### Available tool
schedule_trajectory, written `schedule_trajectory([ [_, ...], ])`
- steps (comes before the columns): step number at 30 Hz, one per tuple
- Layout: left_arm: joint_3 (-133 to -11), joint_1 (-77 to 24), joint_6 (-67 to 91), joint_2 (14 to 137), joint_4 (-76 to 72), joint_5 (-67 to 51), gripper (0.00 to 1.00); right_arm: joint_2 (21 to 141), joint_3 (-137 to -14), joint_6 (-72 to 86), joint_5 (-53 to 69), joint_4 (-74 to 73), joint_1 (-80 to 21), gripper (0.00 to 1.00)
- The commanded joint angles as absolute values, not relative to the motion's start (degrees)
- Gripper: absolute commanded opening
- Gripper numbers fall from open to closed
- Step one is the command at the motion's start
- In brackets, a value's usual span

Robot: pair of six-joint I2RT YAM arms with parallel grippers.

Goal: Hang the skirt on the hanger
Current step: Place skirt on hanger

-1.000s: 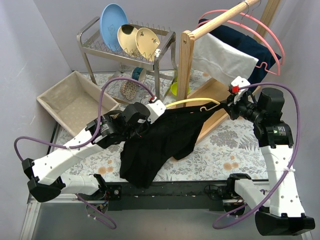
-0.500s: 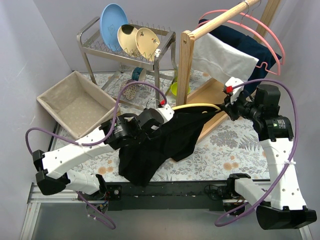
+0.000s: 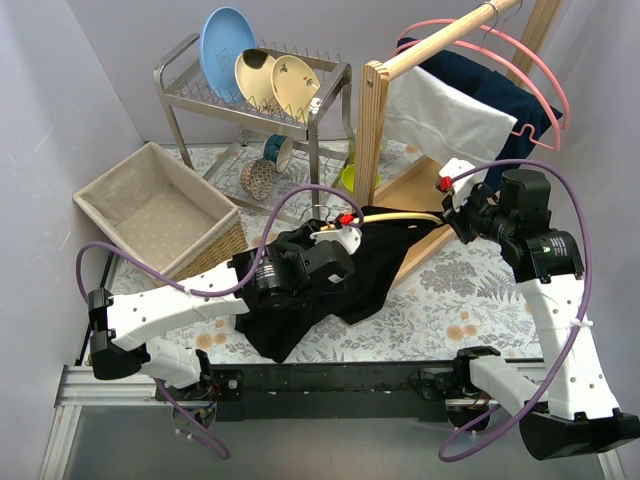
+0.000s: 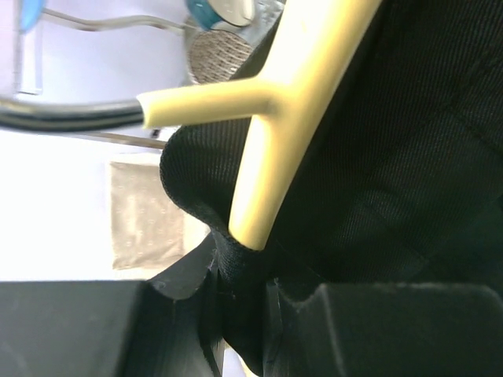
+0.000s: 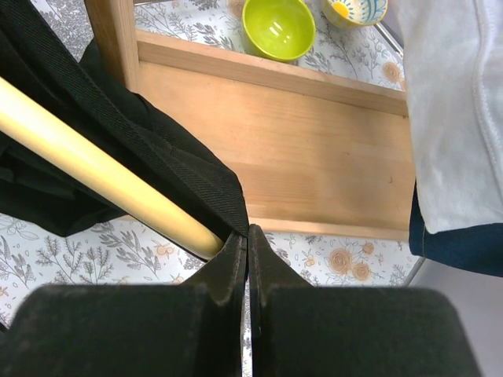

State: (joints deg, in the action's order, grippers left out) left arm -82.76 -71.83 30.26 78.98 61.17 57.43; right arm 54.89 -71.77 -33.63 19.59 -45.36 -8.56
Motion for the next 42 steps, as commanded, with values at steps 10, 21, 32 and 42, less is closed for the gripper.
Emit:
schedule_trajectory([
  [10, -75.42, -70.67, 19.34, 72.07, 66.89, 70.49, 0.0, 55.28, -78.39, -37.09, 13.95, -46.83, -8.09, 0.01],
  [21, -71.72, -70.58, 15.47, 74.35, 63.46, 71.36, 0.0, 59.15, -84.72, -33.58, 25.48, -52.3, -8.53, 0.01],
  [32, -69.69, -71.28, 11.43, 75.93, 60.91, 70.75, 0.0, 62.4, -78.49, -25.07, 32.61, -49.66, -25.56, 0.01],
  [42, -75.23, -78.38, 20.11, 78.4, 63.89, 66.63, 0.0, 62.67, -75.16, -16.35, 14.26, -36.05, -28.92, 0.01],
])
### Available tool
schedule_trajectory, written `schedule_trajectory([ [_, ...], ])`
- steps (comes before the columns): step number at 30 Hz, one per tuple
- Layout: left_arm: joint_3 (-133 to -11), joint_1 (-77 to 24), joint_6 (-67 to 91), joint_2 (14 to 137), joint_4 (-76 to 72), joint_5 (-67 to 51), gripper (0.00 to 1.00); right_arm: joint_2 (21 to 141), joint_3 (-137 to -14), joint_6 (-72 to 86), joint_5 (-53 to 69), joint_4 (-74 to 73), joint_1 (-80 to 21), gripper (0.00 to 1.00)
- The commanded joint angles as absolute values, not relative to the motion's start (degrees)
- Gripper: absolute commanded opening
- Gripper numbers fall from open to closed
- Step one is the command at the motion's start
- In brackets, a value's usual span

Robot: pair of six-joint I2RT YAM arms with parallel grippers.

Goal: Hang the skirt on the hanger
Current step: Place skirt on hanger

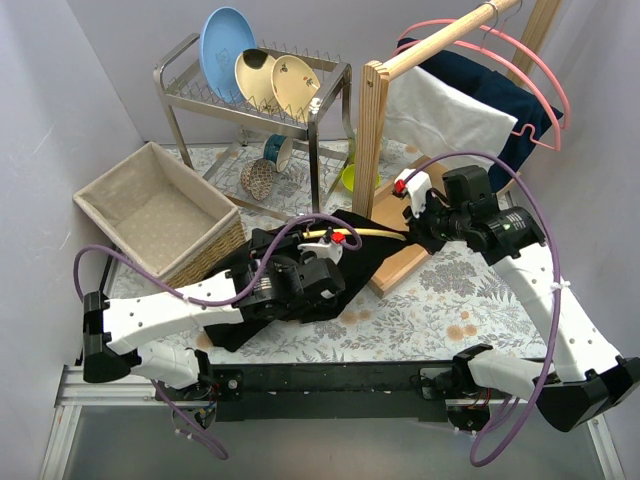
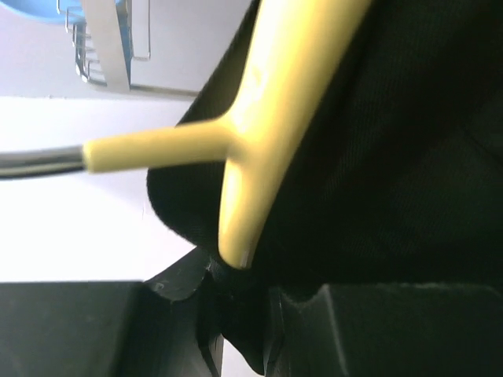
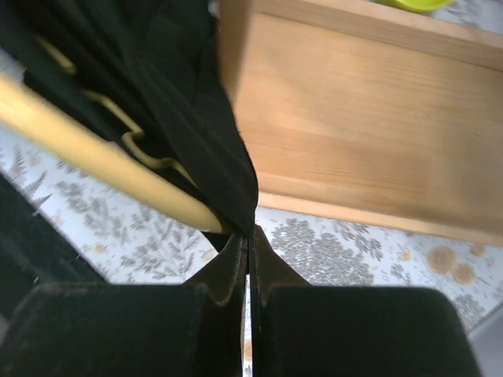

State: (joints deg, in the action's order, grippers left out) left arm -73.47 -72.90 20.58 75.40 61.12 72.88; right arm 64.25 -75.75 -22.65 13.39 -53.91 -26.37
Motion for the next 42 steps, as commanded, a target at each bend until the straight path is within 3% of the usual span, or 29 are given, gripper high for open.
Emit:
schedule_trajectory([
  [1, -75.58, -79.36, 20.91, 78.57, 64.16, 66.19, 0.0, 62.84, -73.67, -16.35, 13.89, -35.51, -28.92, 0.01],
  [9, -86.49, -83.5, 31.99, 80.34, 67.06, 48.88, 0.0, 62.94, -68.12, -18.63, 7.05, -31.56, -29.36, 0.01],
  [17, -74.29, -80.87, 41.14, 82.36, 77.78, 56.07, 0.0, 57.84, -68.03, -20.65, 1.49, -30.59, -27.43, 0.01],
  [23, -71.37, -75.94, 39.12, 78.76, 76.12, 53.79, 0.0, 54.06, -65.04, -24.07, 3.15, -31.12, -17.51, 0.01],
  [28, -69.96, -74.53, 38.06, 76.81, 75.15, 51.77, 0.0, 53.09, -64.34, -26.36, 13.96, -32.43, -5.19, 0.01],
  [37, -75.13, -74.53, 38.05, 85.33, 75.76, 52.2, 0.0, 53.7, -70.48, -26.98, 35.32, -41.83, -7.46, 0.01],
  [42, -76.99, -74.53, 39.2, 87.89, 76.9, 53.08, 0.0, 55.72, -72.6, -22.51, 33.95, -43.34, -22.47, 0.01],
])
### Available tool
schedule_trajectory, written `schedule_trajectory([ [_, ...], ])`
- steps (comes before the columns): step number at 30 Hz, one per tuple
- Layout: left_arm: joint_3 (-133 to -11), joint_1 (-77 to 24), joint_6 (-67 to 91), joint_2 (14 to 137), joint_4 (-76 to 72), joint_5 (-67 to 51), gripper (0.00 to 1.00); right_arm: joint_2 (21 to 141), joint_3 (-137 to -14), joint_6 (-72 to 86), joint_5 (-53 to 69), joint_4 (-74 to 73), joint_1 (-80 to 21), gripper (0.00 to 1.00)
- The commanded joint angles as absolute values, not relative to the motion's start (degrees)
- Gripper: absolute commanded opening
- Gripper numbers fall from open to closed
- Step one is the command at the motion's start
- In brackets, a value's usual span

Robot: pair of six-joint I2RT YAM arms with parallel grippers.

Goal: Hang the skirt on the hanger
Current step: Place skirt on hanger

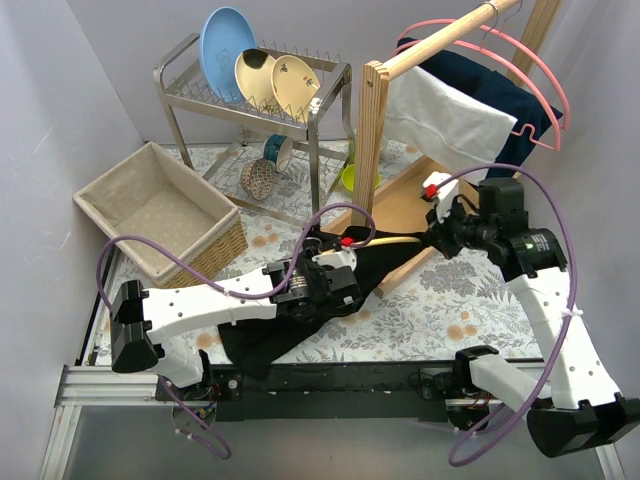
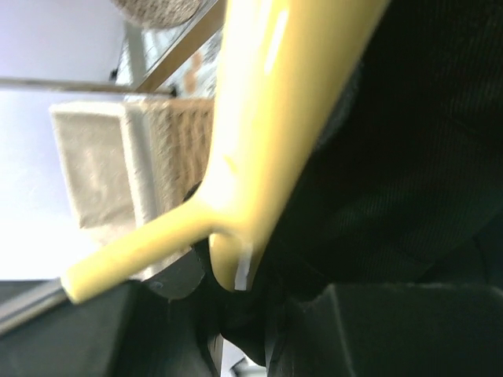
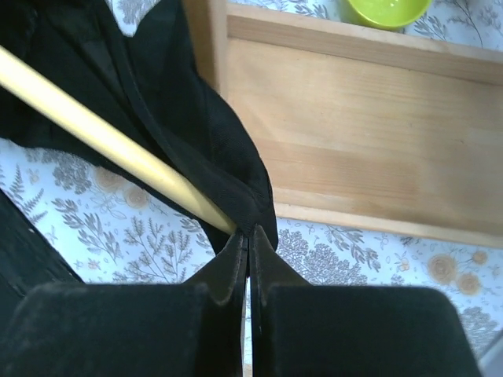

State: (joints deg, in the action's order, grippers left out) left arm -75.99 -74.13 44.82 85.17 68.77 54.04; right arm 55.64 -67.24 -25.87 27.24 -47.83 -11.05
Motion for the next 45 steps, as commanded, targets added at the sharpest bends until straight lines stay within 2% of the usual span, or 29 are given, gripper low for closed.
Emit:
schedule_trajectory([
  [1, -77.17, -74.53, 39.29, 88.24, 76.9, 53.0, 0.0, 55.81, -72.42, -20.32, 30.71, -41.76, -25.98, 0.01],
  [2, -77.6, -74.53, 39.46, 88.68, 76.9, 52.91, 0.0, 56.25, -72.25, -19.43, 25.11, -40.62, -31.58, 0.01],
  [4, -78.66, -74.53, 39.64, 88.94, 76.99, 52.13, 0.0, 57.3, -72.42, -18.11, 22.33, -39.03, -33.83, 0.01],
  [8, -85.67, -74.53, 40.43, 87.72, 76.38, 47.65, 0.0, 59.59, -73.56, -17.58, 16.73, -36.75, -34.1, 0.01],
  [14, -86.05, -73.22, 43.32, 81.75, 76.73, 44.3, 0.0, 56.09, -73.66, -19.77, 5.81, -35.6, -31.39, 0.01],
  [16, -84.2, -72.34, 44.99, 79.73, 76.38, 43.51, 0.0, 55.2, -72.08, -20.48, 5.54, -35.42, -28.84, 0.01],
  [20, -83.67, -71.89, 46.93, 77.26, 74.01, 40.7, 0.0, 54.14, -66.99, -21.36, 12.72, -34.72, -18.58, 0.01],
  [26, -85.08, -71.89, 50.09, 77.08, 74.18, 38.32, 0.0, 56.68, -66.09, -23.38, 15.21, -33.31, -11.44, 0.01],
  [34, -82.28, -71.28, 51.51, 82.26, 79.54, 45.08, 0.0, 58.97, -69.87, -25.14, 7.48, -28.04, -7.83, 0.01],
  [40, -80.25, -66.1, 51.95, 82.79, 79.54, 46.93, 0.0, 59.06, -70.85, -25.4, 9.05, -28.57, -6.42, 0.01],
  [45, -78.66, -65.48, 51.24, 83.23, 79.45, 45.62, 0.0, 58.36, -69.34, -25.66, 9.14, -27.07, -5.01, 0.01],
])
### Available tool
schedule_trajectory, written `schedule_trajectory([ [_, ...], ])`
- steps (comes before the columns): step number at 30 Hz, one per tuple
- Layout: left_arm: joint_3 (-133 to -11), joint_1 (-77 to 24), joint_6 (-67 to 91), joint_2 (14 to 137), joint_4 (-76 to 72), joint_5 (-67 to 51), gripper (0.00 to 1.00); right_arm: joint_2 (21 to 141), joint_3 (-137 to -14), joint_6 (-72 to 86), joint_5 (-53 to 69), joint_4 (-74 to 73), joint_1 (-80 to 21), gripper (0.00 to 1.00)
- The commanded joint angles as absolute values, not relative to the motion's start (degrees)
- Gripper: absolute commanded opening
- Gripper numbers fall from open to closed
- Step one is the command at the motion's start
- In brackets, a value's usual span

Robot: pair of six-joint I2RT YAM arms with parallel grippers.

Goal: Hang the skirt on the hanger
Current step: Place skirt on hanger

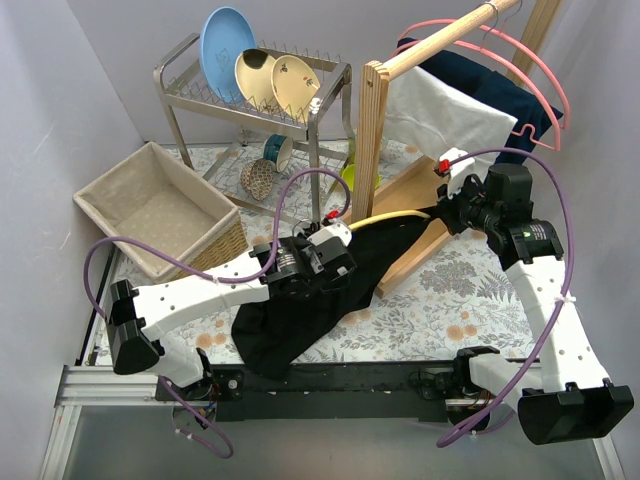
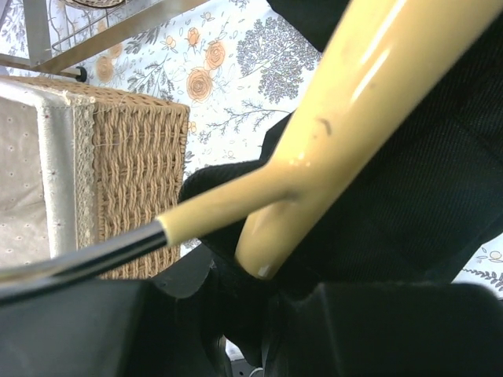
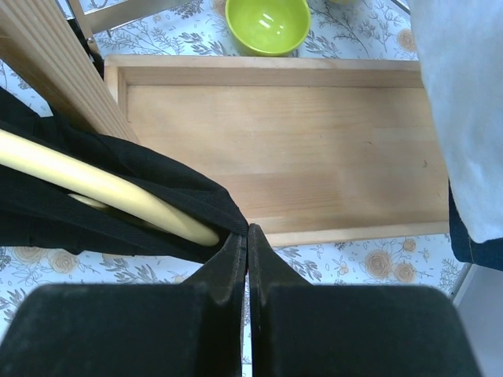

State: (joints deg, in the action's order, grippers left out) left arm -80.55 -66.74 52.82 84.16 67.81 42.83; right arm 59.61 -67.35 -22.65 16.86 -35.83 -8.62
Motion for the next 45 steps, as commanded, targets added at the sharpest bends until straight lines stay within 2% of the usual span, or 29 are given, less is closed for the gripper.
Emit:
schedule_trajectory([
  [1, -78.4, -65.48, 50.72, 83.32, 79.45, 45.18, 0.0, 58.36, -69.43, -25.75, 9.92, -27.07, -4.4, 0.01],
  [9, -77.96, -65.39, 50.1, 87.01, 79.45, 46.93, 0.0, 58.89, -74.79, -25.58, 15.28, -30.05, -3.78, 0.01],
  [13, -81.9, -65.57, 49.92, 88.59, 79.02, 44.83, 0.0, 57.66, -76.29, -26.36, 32.01, -33.92, -4.13, 0.01],
  [17, -87.79, -66.27, 49.39, 88.68, 77.96, 41.31, 0.0, 57.3, -76.99, -29.87, 42.78, -38.92, -6.76, 0.01],
  [21, -95.17, -67.32, 47.82, 87.98, 75.42, 35.26, 0.0, 58.01, -74.72, -31.55, 43.16, -42.01, -13.95, 0.01],
  [26, -97.47, -68.2, 46.32, 88.24, 73.92, 29.89, 0.0, 57.48, -69.62, -31.73, 39.64, -40.69, -19.33, 0.01],
  [33, -86.94, -69.87, 42.37, 83.94, 72.69, 24.62, 0.0, 54.15, -69.17, -39.9, 35.77, -45.43, -19.07, 0.28],
  [36, -83.06, -69.87, 41.4, 82.44, 71.19, 24.26, 0.0, 53.44, -68.73, -41.74, 35.59, -47.8, -18.99, 0.32],
  [38, -82.44, -69.87, 40.96, 82.0, 70.4, 23.91, 0.0, 53.44, -68.21, -43.23, 37.87, -49.73, -18.99, 0.36],
  [39, -82.44, -70.05, 40.43, 81.65, 69.97, 23.65, 0.0, 53.79, -67.94, -44.46, 38.92, -50.79, -18.98, 0.42],
  [44, -83.41, -70.49, 40.25, 81.91, 70.31, 23.64, 0.0, 56.86, -68.73, -56.84, 51.22, -63.44, -19.16, 0.58],
  [45, -83.5, -70.66, 40.34, 82.0, 70.23, 23.64, 0.0, 57.74, -68.38, -59.91, 53.42, -66.68, -19.94, 0.65],
])
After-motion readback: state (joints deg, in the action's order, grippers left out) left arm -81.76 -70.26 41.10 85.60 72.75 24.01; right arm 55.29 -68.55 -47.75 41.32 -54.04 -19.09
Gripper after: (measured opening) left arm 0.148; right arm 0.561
